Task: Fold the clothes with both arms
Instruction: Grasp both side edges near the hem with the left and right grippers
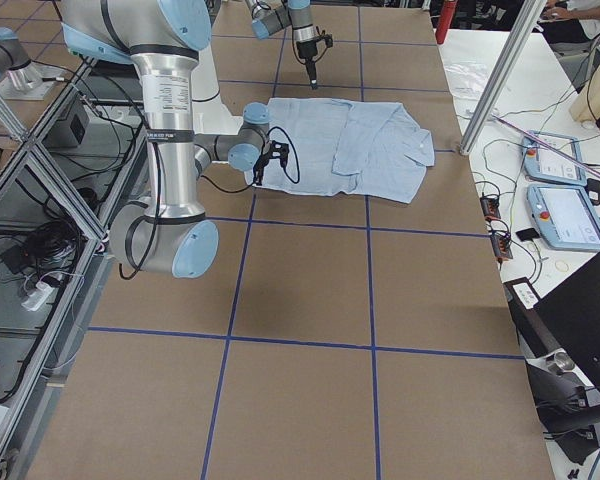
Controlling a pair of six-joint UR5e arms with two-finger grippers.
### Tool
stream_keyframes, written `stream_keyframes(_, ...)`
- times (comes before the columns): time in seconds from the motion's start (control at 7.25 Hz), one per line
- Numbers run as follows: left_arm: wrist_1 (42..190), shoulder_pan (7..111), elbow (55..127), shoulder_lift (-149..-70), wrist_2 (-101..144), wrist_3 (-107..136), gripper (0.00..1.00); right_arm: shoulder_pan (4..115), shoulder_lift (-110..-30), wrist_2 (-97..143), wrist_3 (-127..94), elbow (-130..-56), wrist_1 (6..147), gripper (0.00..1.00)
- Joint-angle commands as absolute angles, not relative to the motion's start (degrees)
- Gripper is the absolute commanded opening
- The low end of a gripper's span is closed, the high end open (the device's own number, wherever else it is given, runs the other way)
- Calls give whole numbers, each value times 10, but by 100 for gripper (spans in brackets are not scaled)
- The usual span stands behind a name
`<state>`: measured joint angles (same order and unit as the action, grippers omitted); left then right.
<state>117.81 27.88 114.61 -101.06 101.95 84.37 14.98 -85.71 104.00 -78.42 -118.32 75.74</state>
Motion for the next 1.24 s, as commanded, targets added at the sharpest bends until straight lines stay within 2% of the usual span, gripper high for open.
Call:
stream_keyframes(0.0,1179,221,1157,-935,1014,868,99,153,-849,1023,-795,-1187,753,0)
stream_keyframes(0.14,1179,179,1155,-926,1008,910,99,154,-843,1020,-795,-1191,753,0)
stream_keyframes(0.41,1178,135,1151,-929,982,947,90,156,-842,1015,-796,-1196,753,0)
stream_keyframes(0.55,1178,132,1150,-929,982,948,81,157,-842,1015,-796,-1197,753,0)
stream_keyframes(0.69,1164,130,1149,-932,981,948,67,157,-842,1015,-796,-1196,753,0)
stream_keyframes(0.83,1153,128,1146,-937,982,949,60,157,-842,1015,-796,-1196,753,0)
stream_keyframes(1.1,1153,128,1145,-939,982,949,40,162,-842,1017,-796,-1195,753,0)
